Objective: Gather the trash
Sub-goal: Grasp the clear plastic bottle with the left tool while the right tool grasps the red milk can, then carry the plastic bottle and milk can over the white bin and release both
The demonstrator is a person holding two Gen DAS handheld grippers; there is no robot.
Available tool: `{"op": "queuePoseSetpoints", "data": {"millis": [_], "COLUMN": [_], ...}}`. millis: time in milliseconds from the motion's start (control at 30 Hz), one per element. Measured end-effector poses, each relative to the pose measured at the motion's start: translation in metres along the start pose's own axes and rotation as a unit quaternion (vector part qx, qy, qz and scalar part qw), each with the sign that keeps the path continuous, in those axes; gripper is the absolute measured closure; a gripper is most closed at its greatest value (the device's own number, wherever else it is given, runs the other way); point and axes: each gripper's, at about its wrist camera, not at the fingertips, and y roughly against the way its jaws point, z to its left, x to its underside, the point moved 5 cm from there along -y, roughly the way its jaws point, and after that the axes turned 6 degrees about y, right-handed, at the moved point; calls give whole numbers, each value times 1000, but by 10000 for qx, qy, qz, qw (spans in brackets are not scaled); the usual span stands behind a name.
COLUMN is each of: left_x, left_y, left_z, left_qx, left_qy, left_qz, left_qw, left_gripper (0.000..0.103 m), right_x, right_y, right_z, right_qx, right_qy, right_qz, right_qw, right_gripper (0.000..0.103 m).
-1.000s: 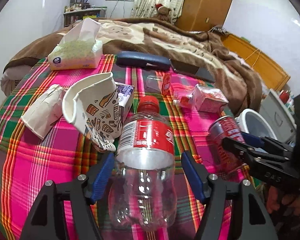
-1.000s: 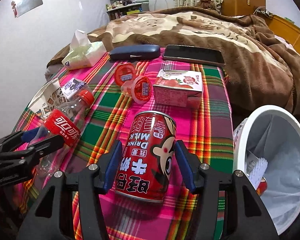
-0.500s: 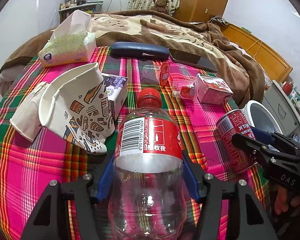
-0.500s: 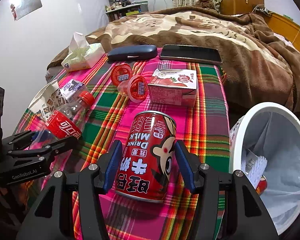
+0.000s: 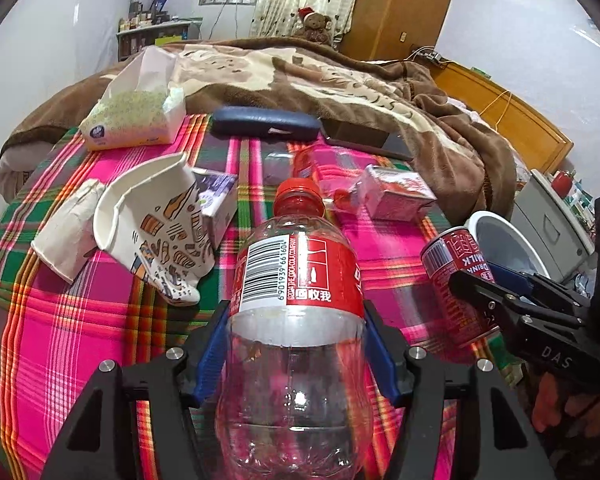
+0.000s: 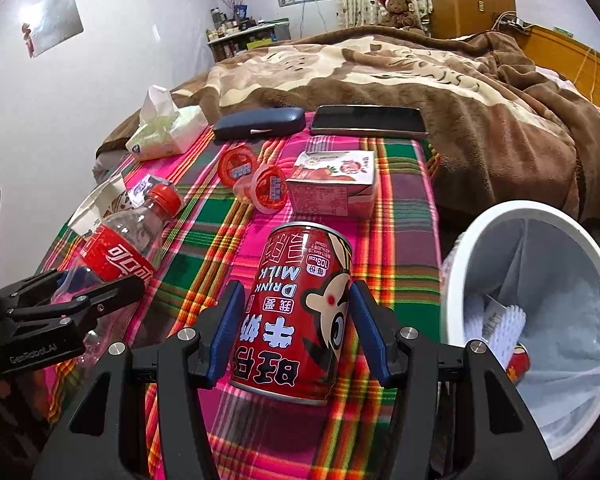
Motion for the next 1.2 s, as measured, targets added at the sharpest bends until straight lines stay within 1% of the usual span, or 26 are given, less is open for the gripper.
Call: {"op": "queuePoseSetpoints", "data": {"millis": [267, 700, 1000, 1200], "left_x": [-3, -2, 1, 1], "left_y": [16, 27, 29, 21], "left_z": [-29, -85, -119, -155], "left_qx": [180, 397, 554, 746], "left_qy": [-197, -568, -783, -1019], "left_qz": [-179, -327, -319, -282], "left_qw": [9995, 9971, 9949, 9916], "left_gripper": [41, 41, 41, 41], "right_x": [3, 9, 15, 19], "right_y": [20, 54, 70, 81], "right_z": [-14, -55, -76, -105], "right_qx": [114, 364, 486, 765], "right_qy": [-169, -527, -692, -850], "right_qz": [-157, -460, -581, -584], "right_qw": [9997, 9969, 9947, 9917], "right_gripper": [47, 47, 47, 47]}}
